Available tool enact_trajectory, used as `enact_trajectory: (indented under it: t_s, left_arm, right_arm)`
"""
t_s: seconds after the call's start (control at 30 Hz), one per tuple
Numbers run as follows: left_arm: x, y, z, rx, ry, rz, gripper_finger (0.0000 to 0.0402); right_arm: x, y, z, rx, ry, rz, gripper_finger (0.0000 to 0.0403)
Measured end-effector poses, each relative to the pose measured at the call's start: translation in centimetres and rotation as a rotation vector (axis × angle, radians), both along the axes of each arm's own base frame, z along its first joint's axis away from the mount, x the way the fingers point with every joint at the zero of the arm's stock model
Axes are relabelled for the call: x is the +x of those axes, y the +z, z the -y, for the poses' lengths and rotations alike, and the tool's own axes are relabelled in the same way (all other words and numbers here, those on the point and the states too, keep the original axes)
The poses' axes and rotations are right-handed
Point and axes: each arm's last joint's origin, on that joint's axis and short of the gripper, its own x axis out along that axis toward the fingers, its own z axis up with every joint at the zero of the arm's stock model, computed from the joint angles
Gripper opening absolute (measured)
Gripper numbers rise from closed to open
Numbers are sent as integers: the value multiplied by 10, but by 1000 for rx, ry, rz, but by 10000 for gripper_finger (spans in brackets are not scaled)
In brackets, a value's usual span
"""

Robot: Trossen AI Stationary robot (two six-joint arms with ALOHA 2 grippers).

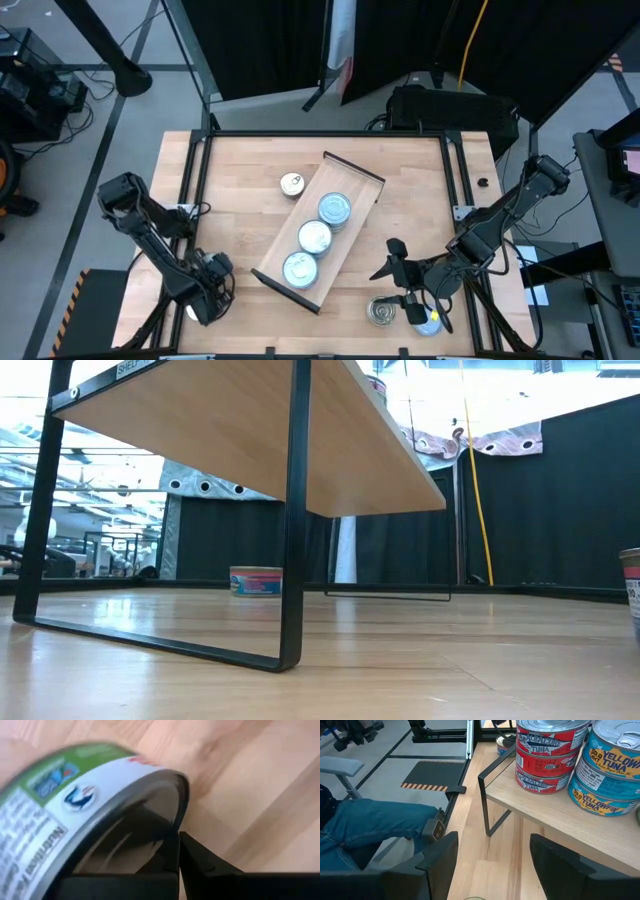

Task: Stack canned seafood by type on shelf
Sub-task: Stack the green tuna can on top of the other green tuna can on the shelf

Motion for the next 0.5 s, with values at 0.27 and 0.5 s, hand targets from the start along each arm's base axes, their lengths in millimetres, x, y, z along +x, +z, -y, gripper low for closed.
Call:
enact_trajectory:
  t_s: [0.27,0.5]
  left_arm:
    - [-4,-6,5,13,-16,-10,3]
    - [1,18,15,-82,-72,54,3]
  right_arm:
    - [-1,0,-1,-2,5,-2,238]
    - [-5,-1,-5,-3,25,-7,238]
